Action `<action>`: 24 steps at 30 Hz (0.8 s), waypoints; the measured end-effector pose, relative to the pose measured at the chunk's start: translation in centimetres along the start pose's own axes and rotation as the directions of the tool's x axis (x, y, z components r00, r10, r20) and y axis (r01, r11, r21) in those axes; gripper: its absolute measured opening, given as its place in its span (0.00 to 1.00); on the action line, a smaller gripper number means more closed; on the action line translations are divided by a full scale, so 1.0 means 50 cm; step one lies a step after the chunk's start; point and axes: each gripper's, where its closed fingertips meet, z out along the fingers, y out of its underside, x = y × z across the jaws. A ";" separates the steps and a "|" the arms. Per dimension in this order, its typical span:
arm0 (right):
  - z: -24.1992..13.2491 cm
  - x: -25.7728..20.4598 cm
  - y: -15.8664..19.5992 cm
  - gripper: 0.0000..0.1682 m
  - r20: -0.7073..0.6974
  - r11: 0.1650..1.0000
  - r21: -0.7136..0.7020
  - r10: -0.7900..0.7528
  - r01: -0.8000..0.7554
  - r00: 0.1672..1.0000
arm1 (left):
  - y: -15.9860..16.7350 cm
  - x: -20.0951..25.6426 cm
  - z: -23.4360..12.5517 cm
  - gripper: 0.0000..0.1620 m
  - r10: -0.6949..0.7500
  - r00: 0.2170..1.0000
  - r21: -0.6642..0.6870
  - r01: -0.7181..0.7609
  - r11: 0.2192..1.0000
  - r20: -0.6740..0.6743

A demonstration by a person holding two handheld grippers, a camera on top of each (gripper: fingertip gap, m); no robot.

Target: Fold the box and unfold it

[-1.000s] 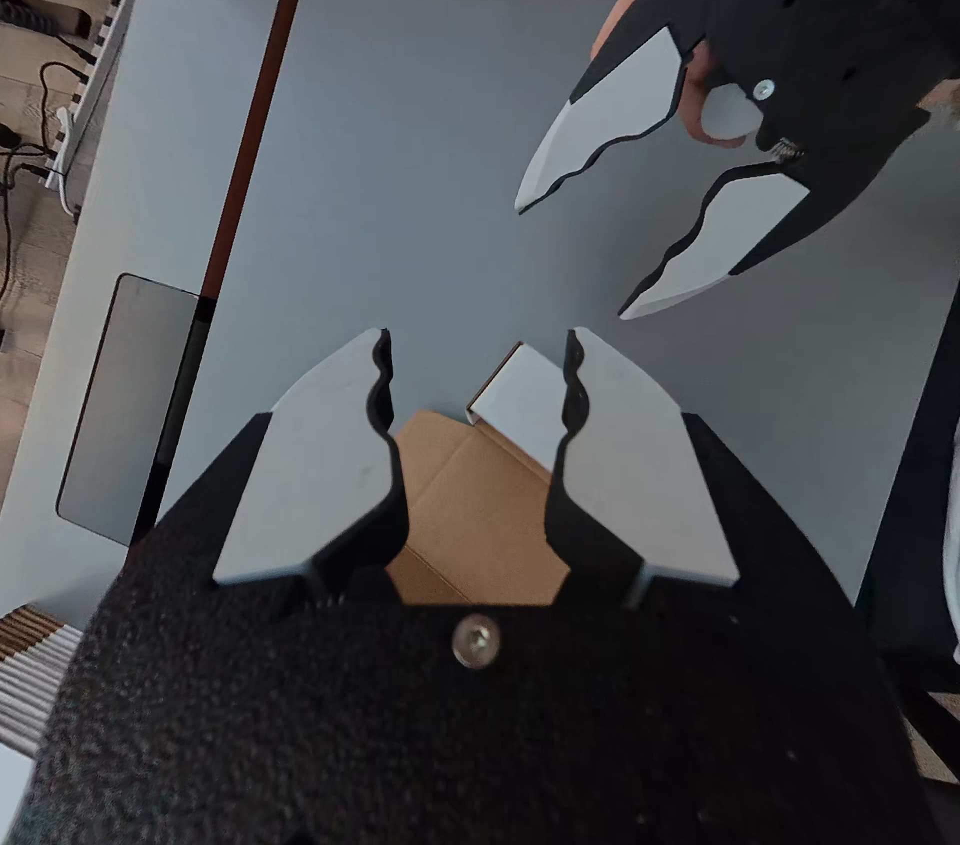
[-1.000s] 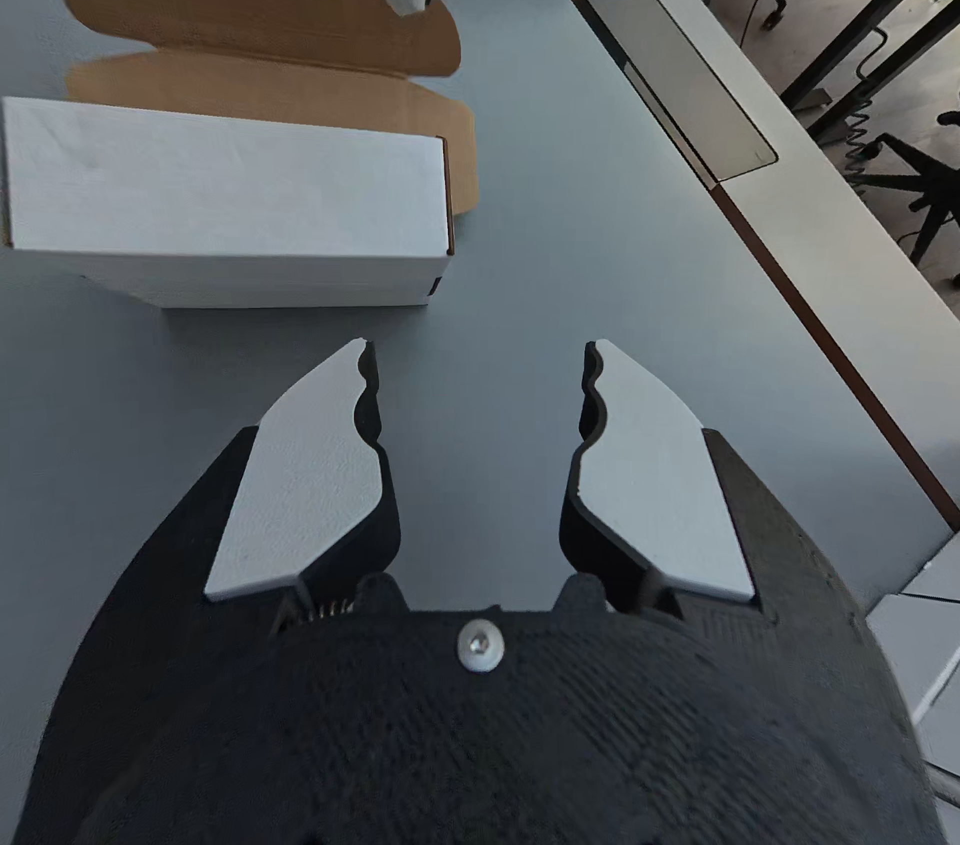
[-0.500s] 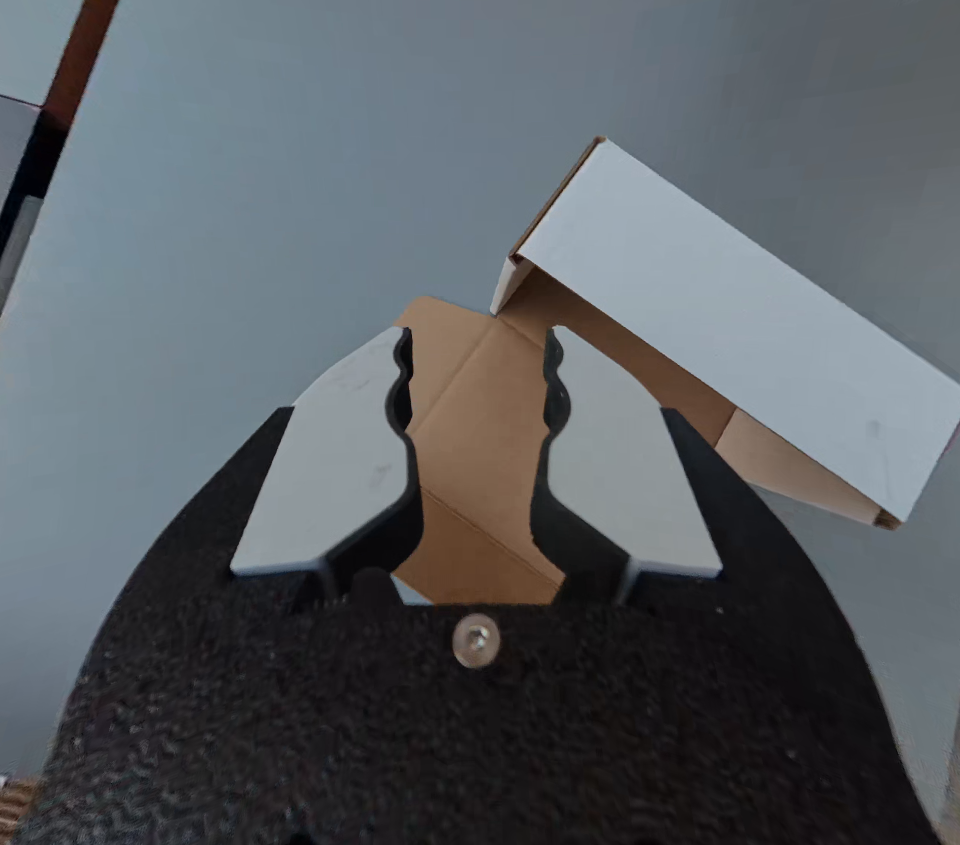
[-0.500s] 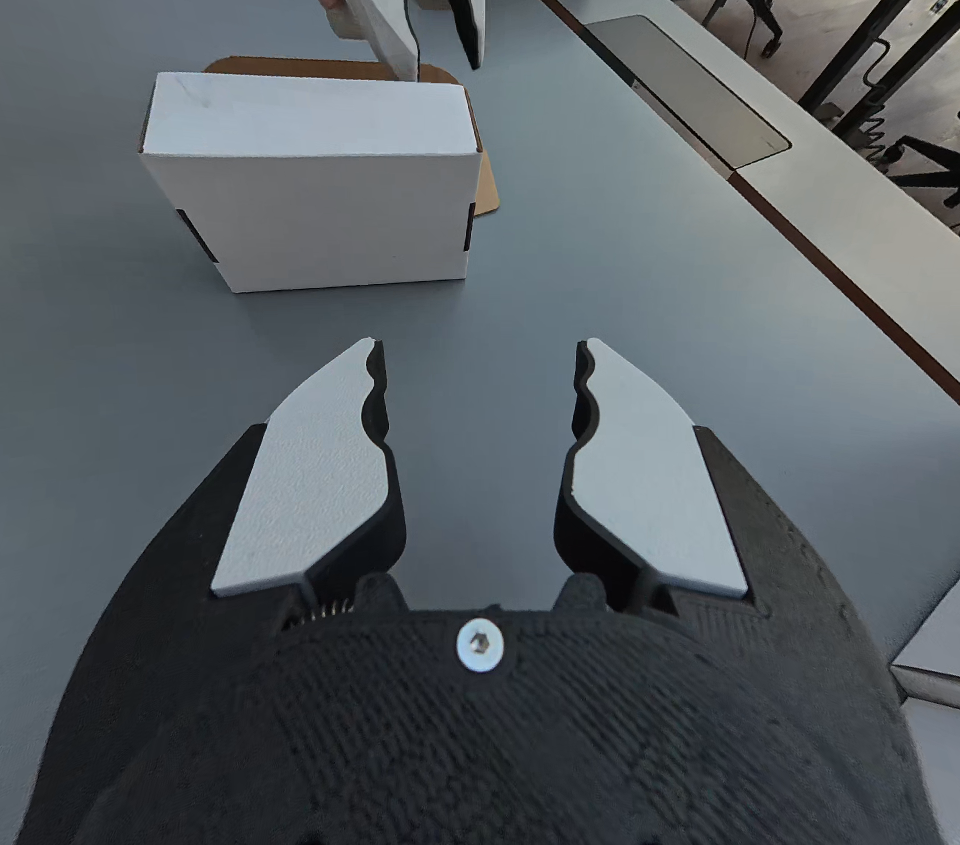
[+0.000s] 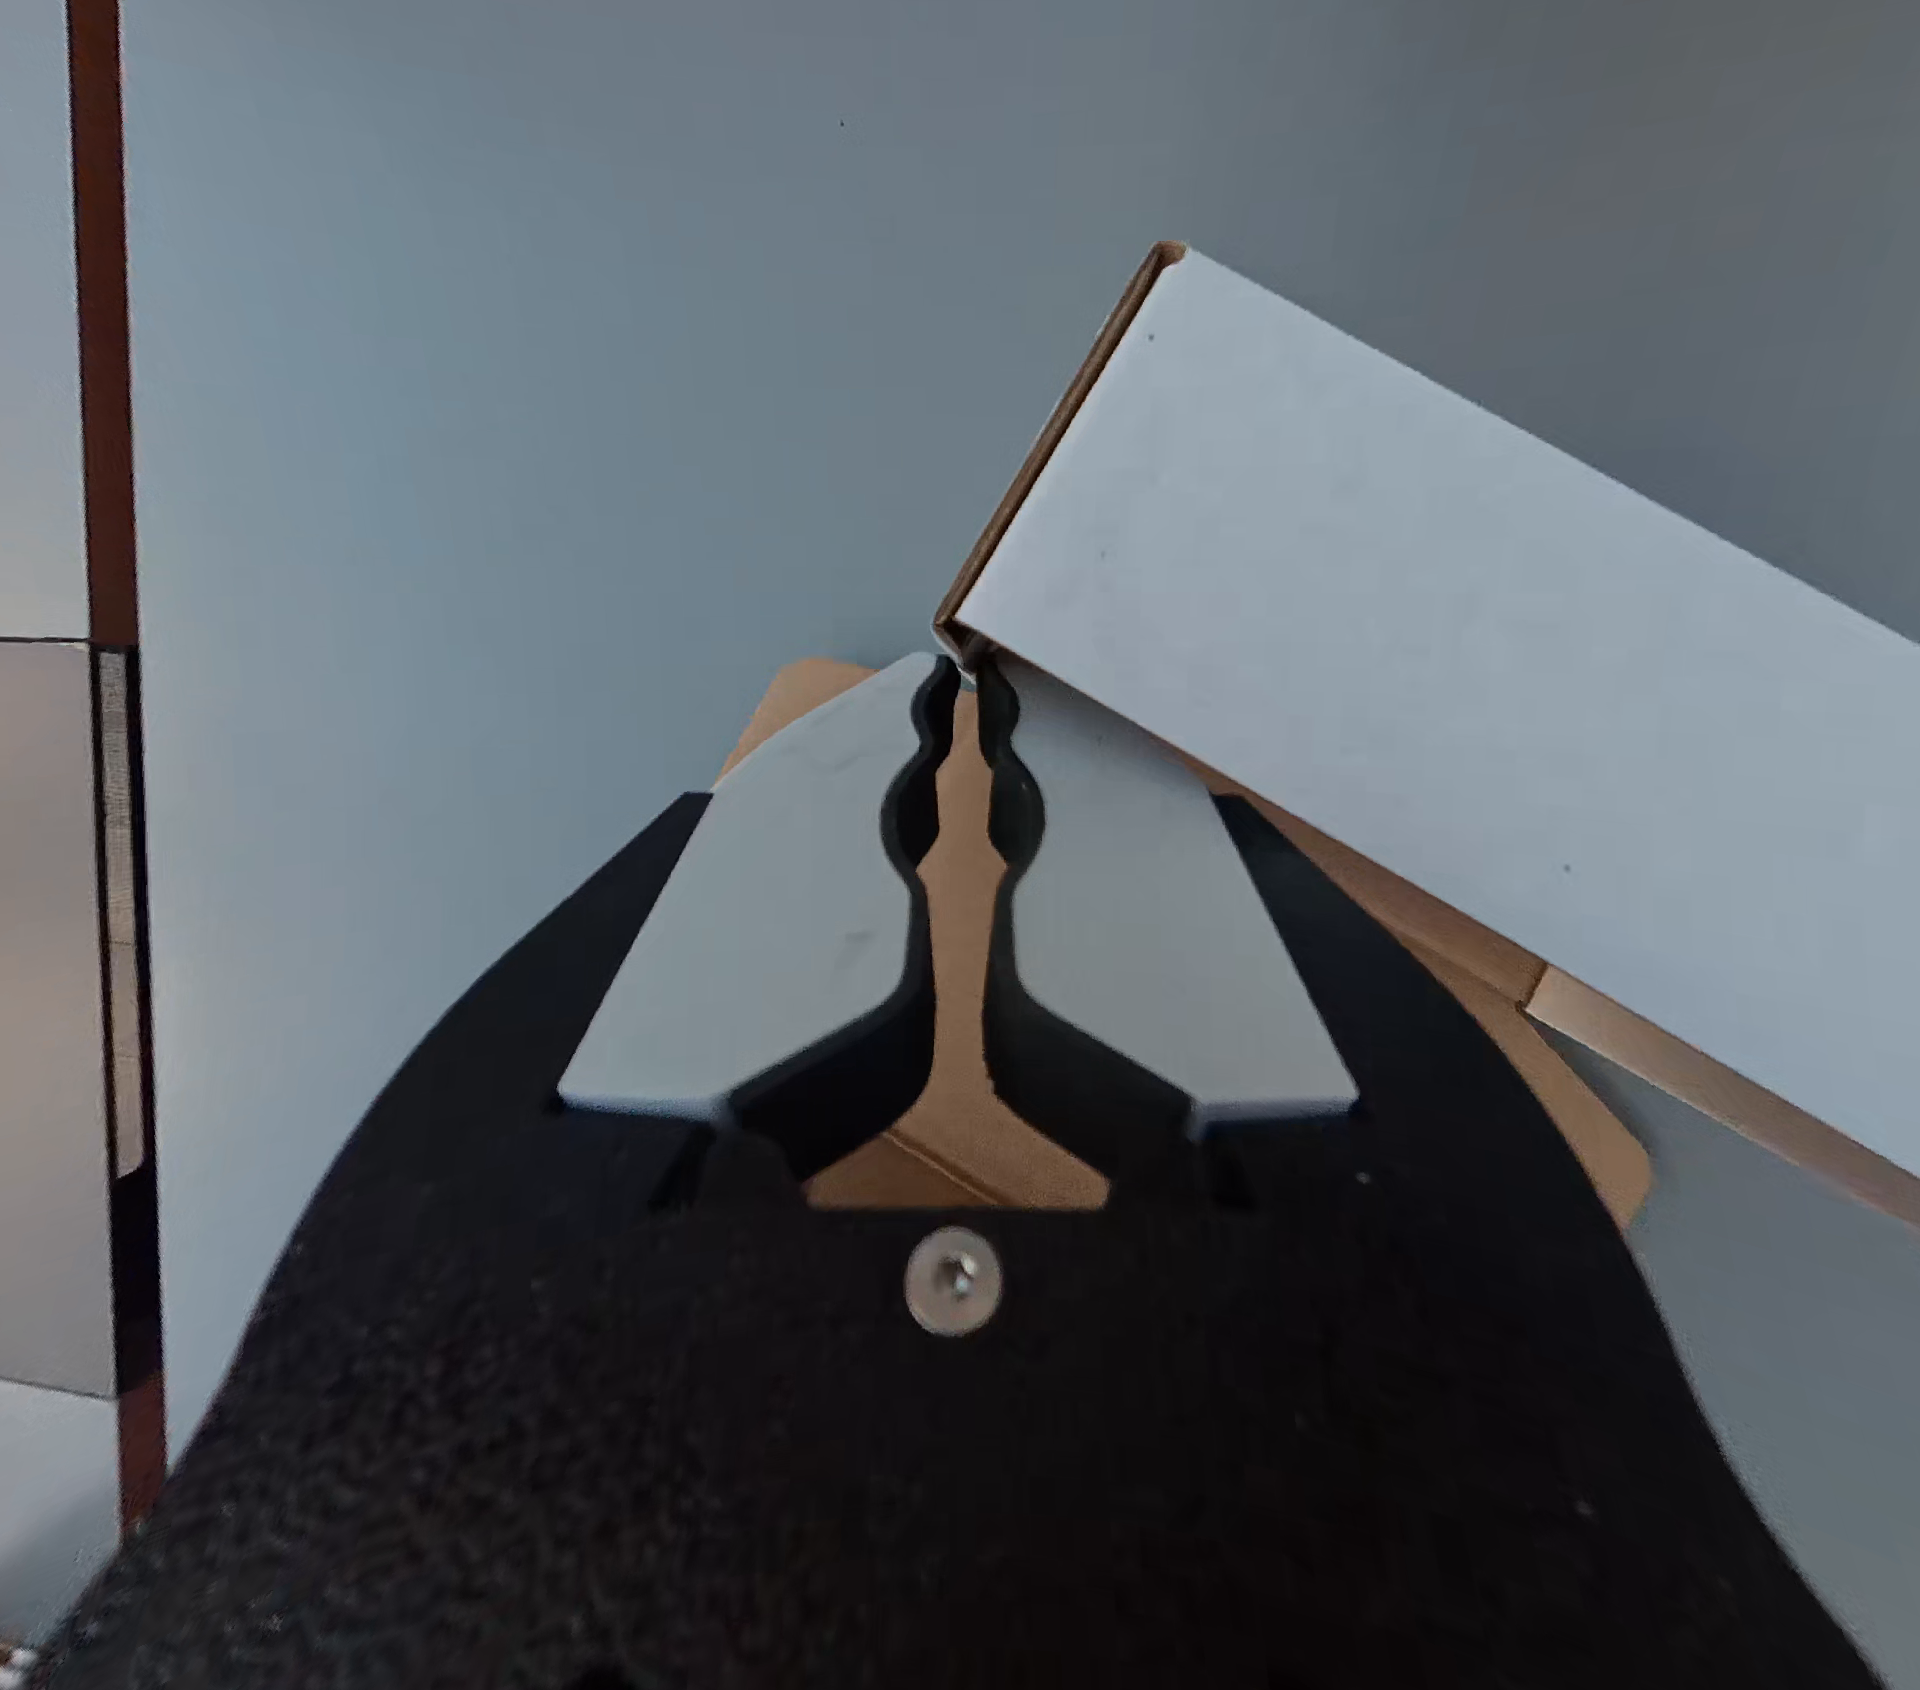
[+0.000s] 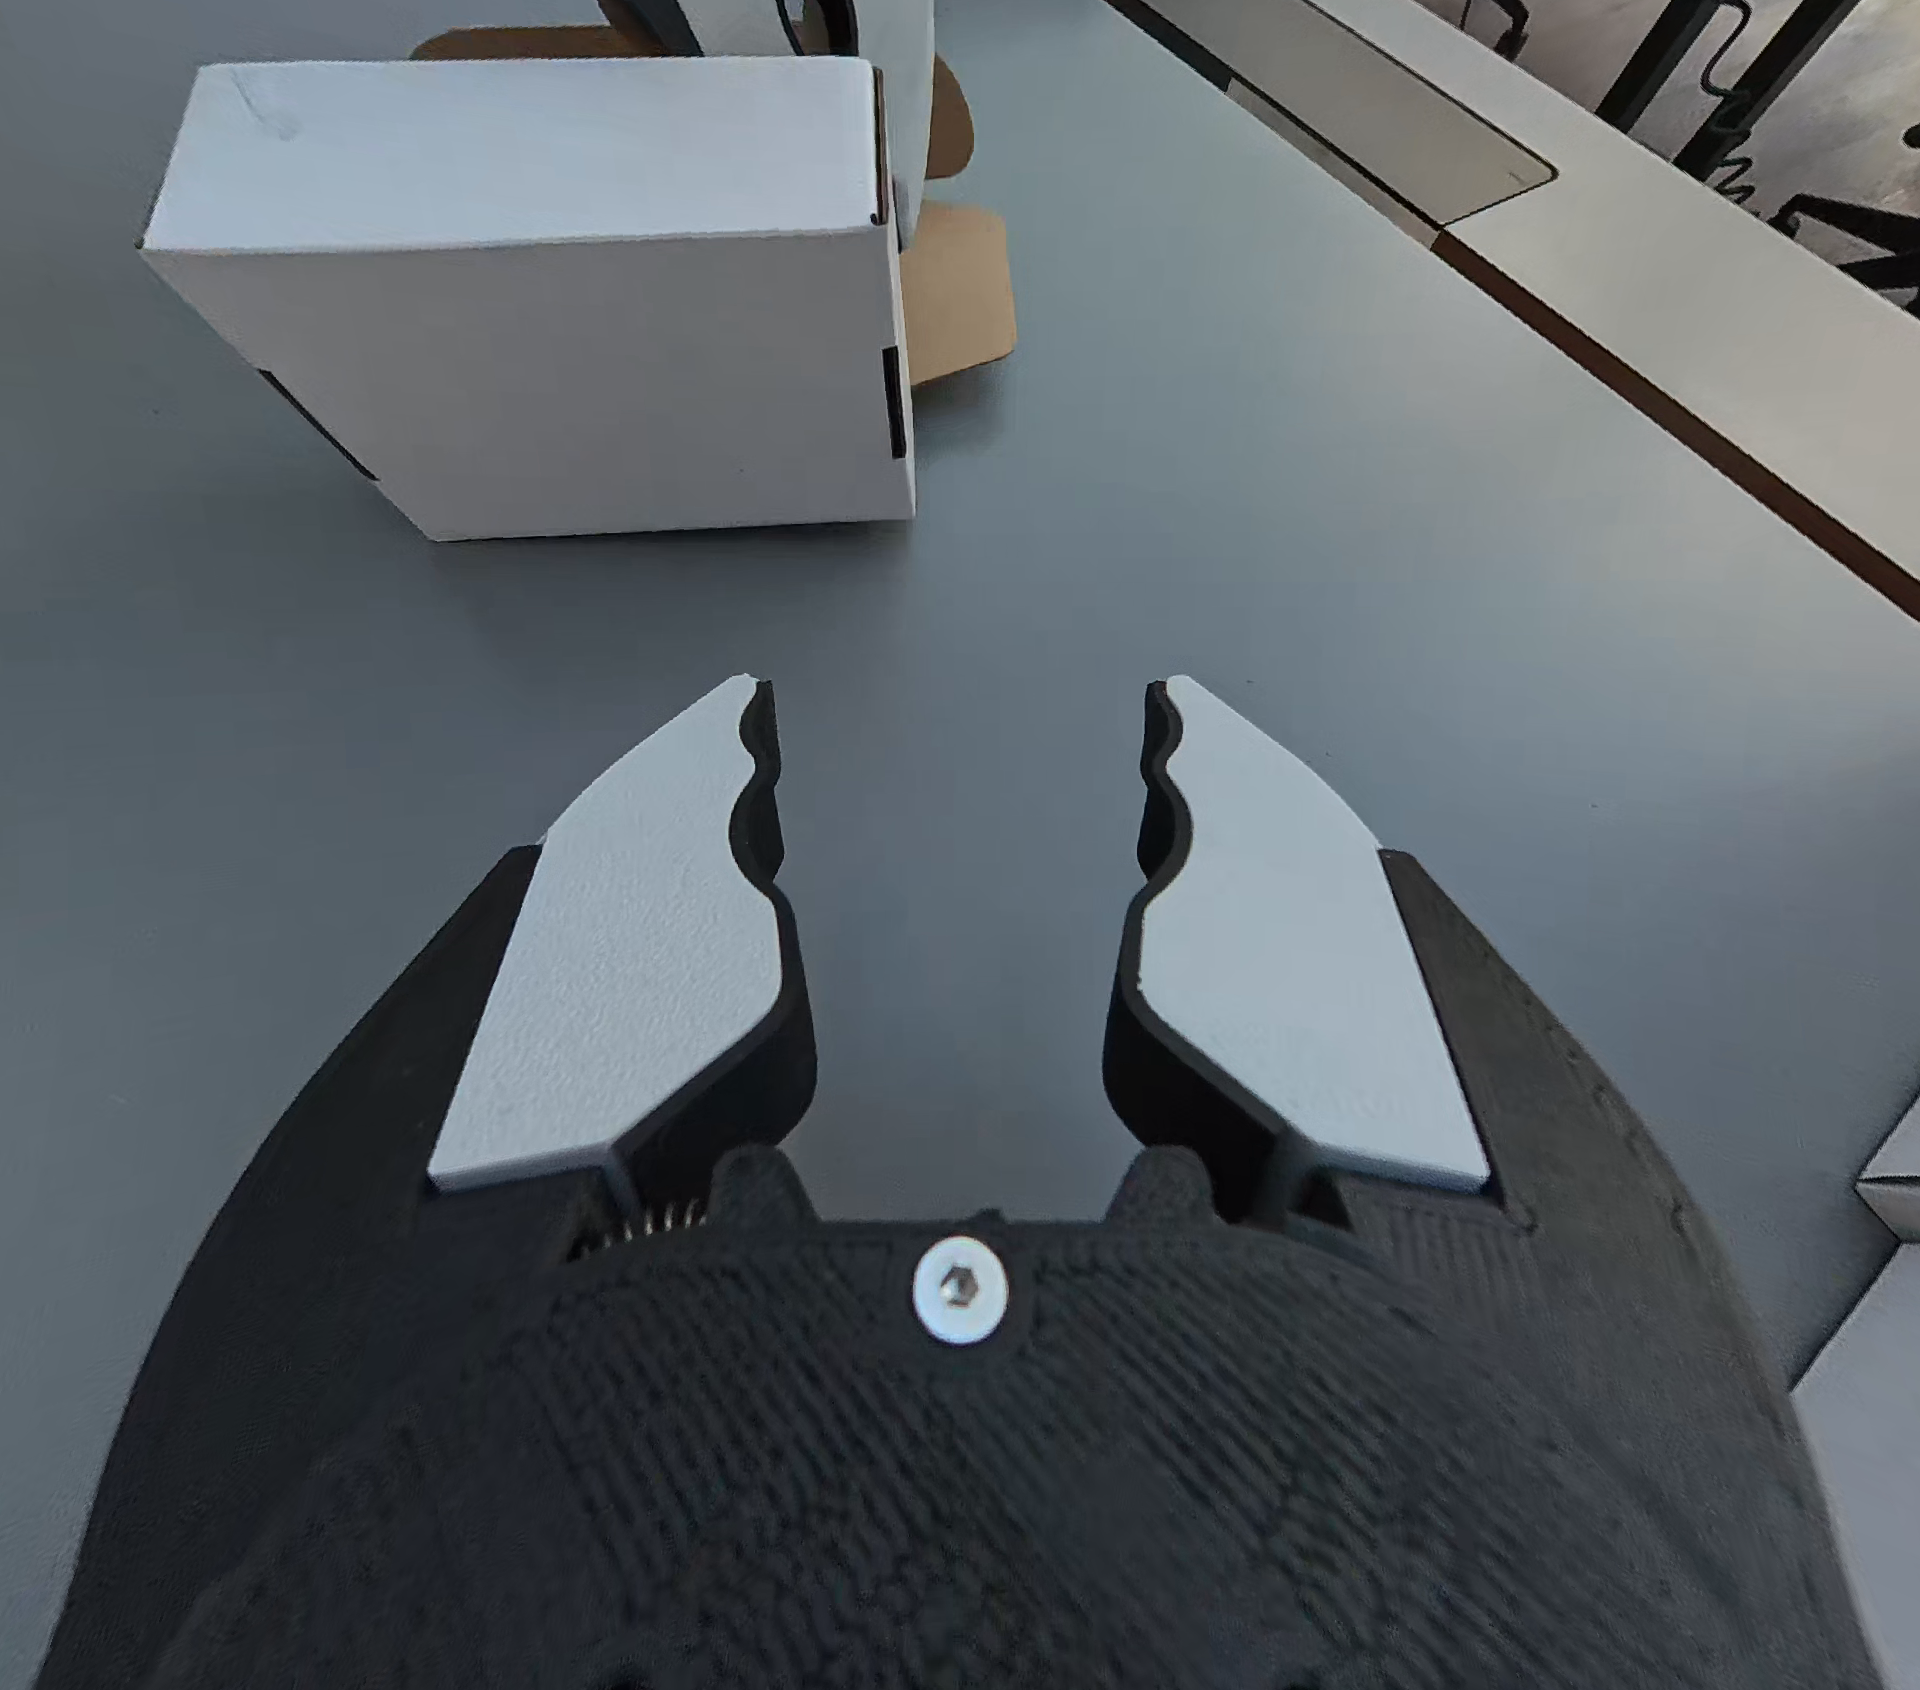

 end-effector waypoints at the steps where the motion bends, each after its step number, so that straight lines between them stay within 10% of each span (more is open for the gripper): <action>1: -0.003 0.002 0.000 0.40 0.002 1.000 0.010 0.008 -0.008 1.000 | -0.009 -0.002 -0.009 0.03 0.020 1.000 -0.006 -0.020 1.000 0.013; 11: -0.037 0.014 0.036 0.39 -0.018 1.000 0.020 0.023 -0.022 1.000 | 0.032 -0.057 -0.074 0.00 0.081 0.980 -0.396 -0.003 0.918 0.181; 17: -0.044 0.015 0.047 0.38 -0.016 0.998 0.037 0.042 -0.042 0.999 | 0.079 -0.065 -0.147 0.00 0.104 0.990 -0.791 0.014 0.612 0.099; 24: -0.061 -0.009 0.082 0.38 0.001 0.999 0.028 0.031 -0.031 1.000 | 0.122 -0.085 -0.068 0.08 -0.120 0.991 -0.589 0.127 0.798 0.051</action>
